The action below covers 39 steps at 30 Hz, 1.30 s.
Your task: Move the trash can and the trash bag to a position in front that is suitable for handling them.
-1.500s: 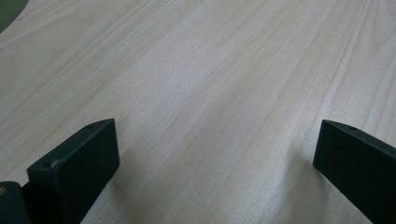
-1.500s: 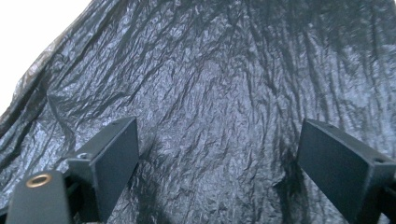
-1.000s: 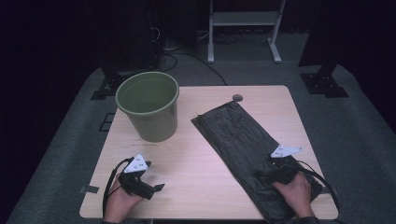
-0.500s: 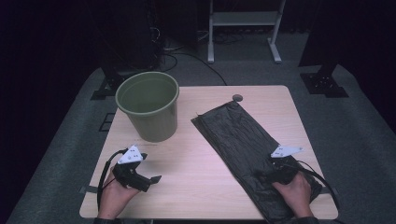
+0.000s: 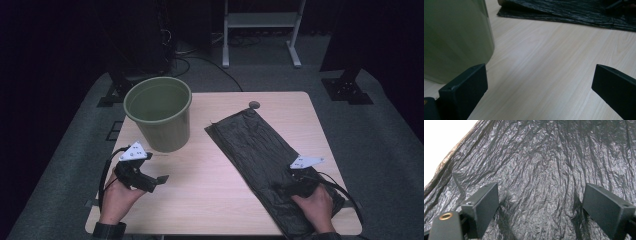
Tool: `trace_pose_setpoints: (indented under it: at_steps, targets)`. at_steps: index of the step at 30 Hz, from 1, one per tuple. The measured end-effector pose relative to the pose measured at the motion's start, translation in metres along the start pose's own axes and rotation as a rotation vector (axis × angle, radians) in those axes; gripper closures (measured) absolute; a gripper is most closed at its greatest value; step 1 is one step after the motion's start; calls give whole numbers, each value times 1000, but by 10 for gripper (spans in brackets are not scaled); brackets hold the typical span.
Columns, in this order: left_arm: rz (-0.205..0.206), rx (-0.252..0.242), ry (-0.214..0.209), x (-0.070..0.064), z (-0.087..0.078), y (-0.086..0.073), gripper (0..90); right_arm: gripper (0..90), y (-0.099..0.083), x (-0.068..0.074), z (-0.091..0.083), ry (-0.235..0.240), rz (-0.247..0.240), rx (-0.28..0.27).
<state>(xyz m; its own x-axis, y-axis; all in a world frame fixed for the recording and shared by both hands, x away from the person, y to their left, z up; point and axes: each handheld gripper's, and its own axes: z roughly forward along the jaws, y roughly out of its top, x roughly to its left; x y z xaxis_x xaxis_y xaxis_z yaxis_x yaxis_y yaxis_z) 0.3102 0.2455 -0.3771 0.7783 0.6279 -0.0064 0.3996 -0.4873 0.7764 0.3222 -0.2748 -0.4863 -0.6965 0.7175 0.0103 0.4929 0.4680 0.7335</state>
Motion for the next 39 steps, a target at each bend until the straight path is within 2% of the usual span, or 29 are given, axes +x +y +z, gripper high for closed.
trace_pose_setpoints:
  at_steps: [11,24,31,39]
  targets:
    - [-27,-37,22,18,-20,22,0,123,0,0,0,0,0,0]
    - [-31,-69,62,39,-42,54,0,123,0,0,0,0,0,0]
    - [-18,-60,85,51,-48,74,0,123,0,0,0,0,0,0]
    - [-29,-65,104,71,-48,90,0,123,0,0,0,0,0,-1]
